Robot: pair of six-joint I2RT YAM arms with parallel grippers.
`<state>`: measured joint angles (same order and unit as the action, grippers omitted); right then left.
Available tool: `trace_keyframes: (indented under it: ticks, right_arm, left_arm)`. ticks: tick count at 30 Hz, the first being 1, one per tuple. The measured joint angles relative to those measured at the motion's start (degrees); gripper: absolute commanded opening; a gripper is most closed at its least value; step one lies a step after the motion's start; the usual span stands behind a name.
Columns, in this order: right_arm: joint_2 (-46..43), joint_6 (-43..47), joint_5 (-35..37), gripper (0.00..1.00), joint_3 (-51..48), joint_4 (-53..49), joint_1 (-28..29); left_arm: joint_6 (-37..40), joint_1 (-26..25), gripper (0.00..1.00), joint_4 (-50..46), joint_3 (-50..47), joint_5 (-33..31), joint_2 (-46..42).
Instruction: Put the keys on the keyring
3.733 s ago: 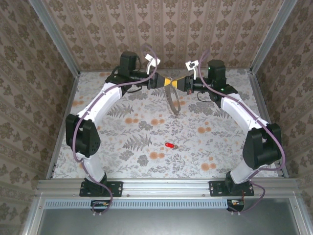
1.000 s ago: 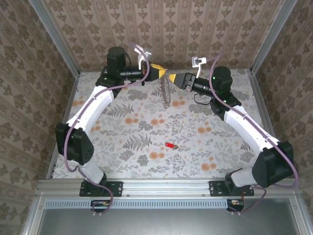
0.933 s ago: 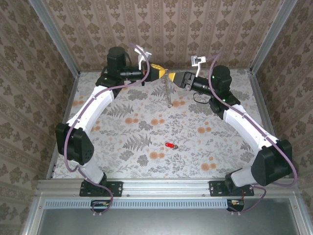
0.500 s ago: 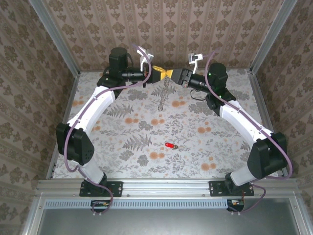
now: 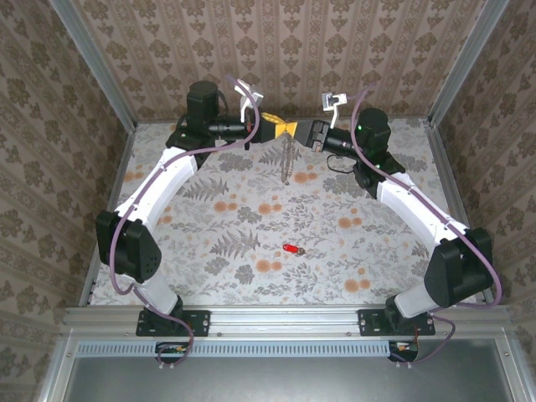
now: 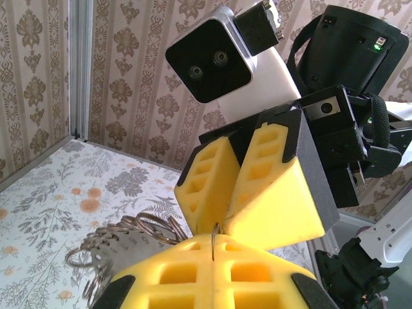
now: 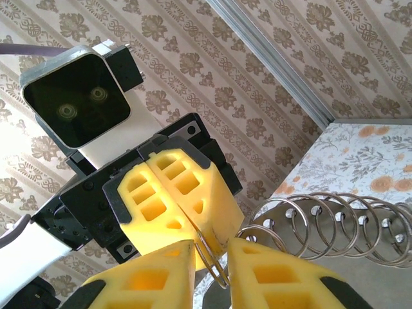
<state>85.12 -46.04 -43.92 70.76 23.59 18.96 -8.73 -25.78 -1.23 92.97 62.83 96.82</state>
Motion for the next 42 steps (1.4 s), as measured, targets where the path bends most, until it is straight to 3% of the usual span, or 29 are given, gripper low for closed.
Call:
trace_keyframes:
  ticks: [8,12,15,19,27,42]
  right_arm:
    - [0.0,1.1,-0.7,0.0,0.0,0.0,0.0]
    - [0.0,2.2,-1.1,0.0,0.0,0.0,-0.1]
    - [0.0,3.1,-1.5,0.0,0.0,0.1,-0.7]
    - [-0.8,4.1,-3.3,0.0,-1.5,0.8,-3.0]
    - [-2.2,4.6,-6.1,0.0,-2.6,8.3,-6.7]
    - [-1.9,1.9,-4.4,0.0,-2.1,21.8,-5.4]
  left_arm:
    - [0.0,0.0,0.0,0.0,0.0,-0.1,0.0]
    - [0.0,0.0,0.01,-0.1,0.0,-0.2,0.0]
    - [-0.3,0.0,0.25,0.0,0.1,-0.7,0.0]
    - [-3.3,0.7,0.4,1.4,0.2,-2.5,-0.2]
    - [-12.9,3.7,0.39,8.8,0.2,-4.1,-0.5]
    - [-27.6,0.7,0.34,22.0,0.2,-1.9,2.9]
